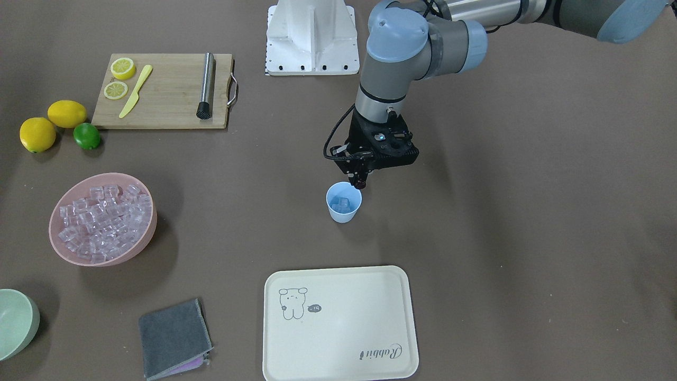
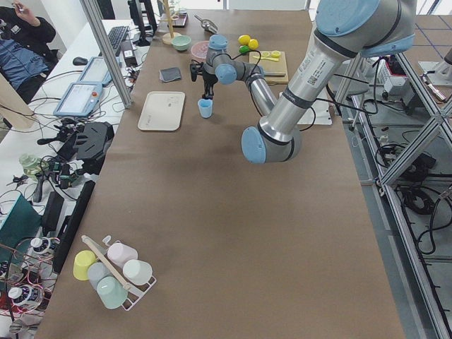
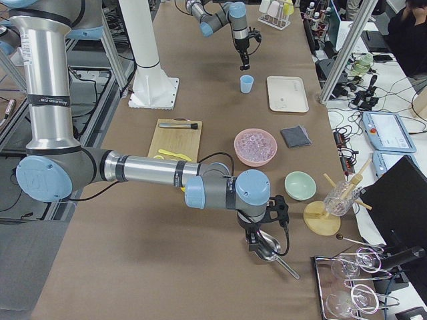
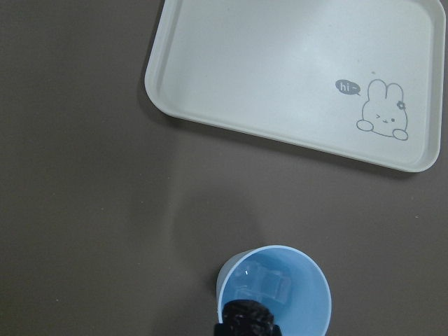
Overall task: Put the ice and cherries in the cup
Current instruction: 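Lift the cherries with the left gripper and carry them over the cup, then lower the cherries into the cup and open the left gripper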
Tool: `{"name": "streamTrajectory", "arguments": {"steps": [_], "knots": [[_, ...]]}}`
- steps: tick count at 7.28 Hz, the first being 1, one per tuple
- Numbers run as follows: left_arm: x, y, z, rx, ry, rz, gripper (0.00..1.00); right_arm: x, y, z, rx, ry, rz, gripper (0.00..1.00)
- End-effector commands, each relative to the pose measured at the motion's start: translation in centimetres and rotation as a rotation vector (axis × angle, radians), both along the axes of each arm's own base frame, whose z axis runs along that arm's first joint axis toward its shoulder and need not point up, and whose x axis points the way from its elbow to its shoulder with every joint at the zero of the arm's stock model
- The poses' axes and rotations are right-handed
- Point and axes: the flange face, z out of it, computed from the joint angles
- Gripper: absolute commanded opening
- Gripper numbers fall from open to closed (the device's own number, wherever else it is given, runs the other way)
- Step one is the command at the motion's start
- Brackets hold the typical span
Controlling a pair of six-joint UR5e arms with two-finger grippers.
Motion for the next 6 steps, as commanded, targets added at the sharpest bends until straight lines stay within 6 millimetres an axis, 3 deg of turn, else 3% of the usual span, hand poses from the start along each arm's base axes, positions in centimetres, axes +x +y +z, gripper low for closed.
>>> {"name": "streamTrajectory", "arguments": {"steps": [1,2,3,4,5,6], "knots": [[2.0,-0.3,-0.2,0.017,0.0,-0.024,0.29,0.0,0.3,0.3,-0.003,0.0,-0.003,1.0],[2.3,0.2,-0.4,0.026,0.028,-0.025,0.89,0.0,0.4,0.5,-0.006,0.0,-0.003,1.0],[2.3,0.2,-0.2,0.023,0.027,-0.025,0.98,0.0,-0.3,-0.1,0.001,0.003,-0.001,1.0],[1.8,0.4,-0.4,0.029,0.035,-0.025,0.98,0.0,-0.5,-0.4,0.003,0.002,0.001,1.0],[0.4,0.6,0.8,0.029,0.033,-0.03,0.98,0.0,-0.3,-0.1,0.001,0.0,-0.001,1.0],[-3.4,2.2,3.0,0.037,0.042,-0.031,0.98,-0.1,-0.1,0.1,-0.001,0.0,-0.003,1.0]]}}
